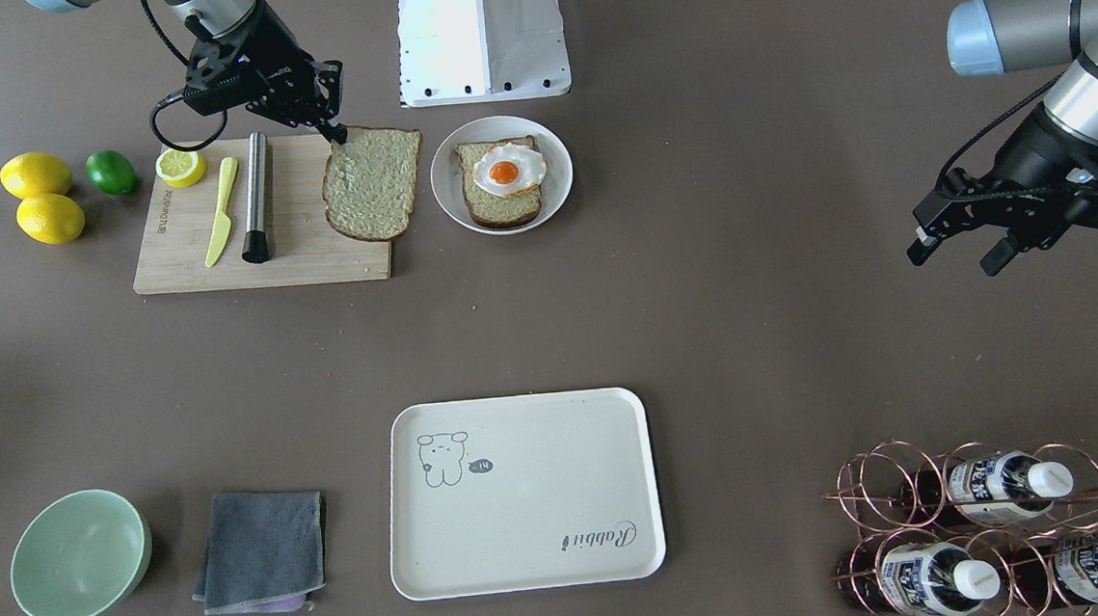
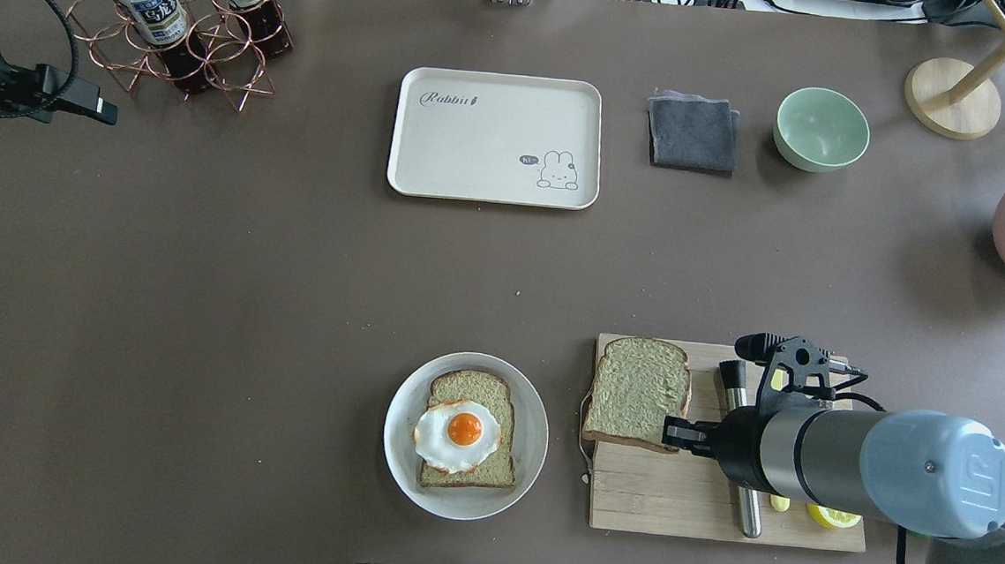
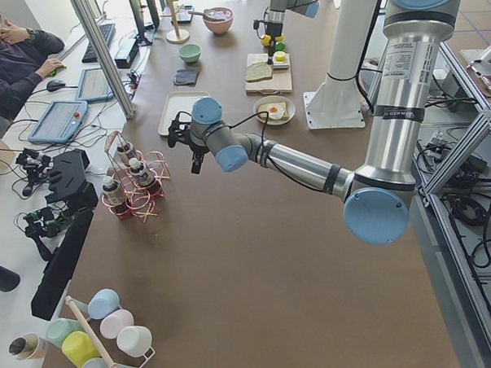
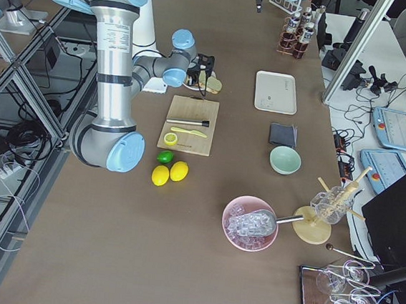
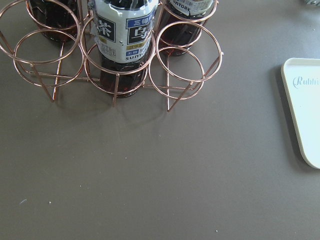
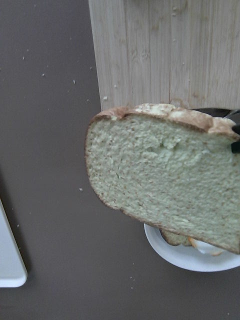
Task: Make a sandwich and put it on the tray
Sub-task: 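Carry the bread slice over the egg plate and lay it on top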
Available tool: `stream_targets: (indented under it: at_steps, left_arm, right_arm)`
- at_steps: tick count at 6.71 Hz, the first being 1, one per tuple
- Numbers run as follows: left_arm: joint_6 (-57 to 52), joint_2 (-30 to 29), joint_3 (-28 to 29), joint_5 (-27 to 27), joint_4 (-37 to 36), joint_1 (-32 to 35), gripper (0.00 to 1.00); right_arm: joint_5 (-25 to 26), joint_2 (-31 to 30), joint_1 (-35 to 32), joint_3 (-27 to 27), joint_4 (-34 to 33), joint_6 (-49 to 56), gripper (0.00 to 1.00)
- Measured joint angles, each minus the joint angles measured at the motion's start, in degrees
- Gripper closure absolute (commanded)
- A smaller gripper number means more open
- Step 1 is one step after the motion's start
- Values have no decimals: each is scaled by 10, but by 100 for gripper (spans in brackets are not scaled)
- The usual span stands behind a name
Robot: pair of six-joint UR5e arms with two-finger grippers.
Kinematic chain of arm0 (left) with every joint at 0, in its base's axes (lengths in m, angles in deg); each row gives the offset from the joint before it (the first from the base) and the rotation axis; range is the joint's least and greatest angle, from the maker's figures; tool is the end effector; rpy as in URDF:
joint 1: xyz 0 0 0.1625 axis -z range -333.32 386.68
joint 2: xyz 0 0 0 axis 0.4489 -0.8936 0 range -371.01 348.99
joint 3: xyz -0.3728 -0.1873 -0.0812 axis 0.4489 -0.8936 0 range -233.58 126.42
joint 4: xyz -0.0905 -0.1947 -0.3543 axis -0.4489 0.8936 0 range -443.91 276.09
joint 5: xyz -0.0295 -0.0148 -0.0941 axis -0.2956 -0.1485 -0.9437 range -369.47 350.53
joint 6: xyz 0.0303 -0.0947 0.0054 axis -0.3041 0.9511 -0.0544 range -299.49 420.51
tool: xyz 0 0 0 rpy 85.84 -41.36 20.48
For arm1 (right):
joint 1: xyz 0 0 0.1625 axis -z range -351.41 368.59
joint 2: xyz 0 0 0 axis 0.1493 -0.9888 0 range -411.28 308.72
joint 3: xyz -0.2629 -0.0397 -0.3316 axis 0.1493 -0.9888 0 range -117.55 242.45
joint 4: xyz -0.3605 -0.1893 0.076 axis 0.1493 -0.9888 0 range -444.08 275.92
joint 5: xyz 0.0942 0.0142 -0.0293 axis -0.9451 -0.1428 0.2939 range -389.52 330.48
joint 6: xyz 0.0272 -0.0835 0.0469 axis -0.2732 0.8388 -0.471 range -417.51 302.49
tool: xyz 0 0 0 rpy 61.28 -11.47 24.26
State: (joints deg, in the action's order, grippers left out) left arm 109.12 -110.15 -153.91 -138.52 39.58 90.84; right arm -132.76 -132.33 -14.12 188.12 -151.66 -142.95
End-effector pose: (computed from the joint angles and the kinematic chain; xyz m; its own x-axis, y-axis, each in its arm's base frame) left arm 0.1801 -0.5340 0.4184 0.5142 0.1162 -0.8498 0.1864 0.9520 0.2429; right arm -0.3940 -0.2848 0.2530 0.3732 0.0721 0.9249 -0.1521 0.9882 -0.0157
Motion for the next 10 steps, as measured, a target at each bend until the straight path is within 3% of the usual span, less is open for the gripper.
stream_targets:
  at_steps: [2, 4, 10]
  left_arm:
    - [0, 0, 0, -1, 0, 0, 1]
    - [0, 1, 0, -2, 0, 0, 1]
    - [2, 1, -1, -2, 1, 0, 1]
  right_arm:
    - [-4, 112, 15, -46, -51, 18, 100]
    - [49, 169, 63, -107, -59, 71, 100]
    - [105, 154, 111, -132, -56, 117, 100]
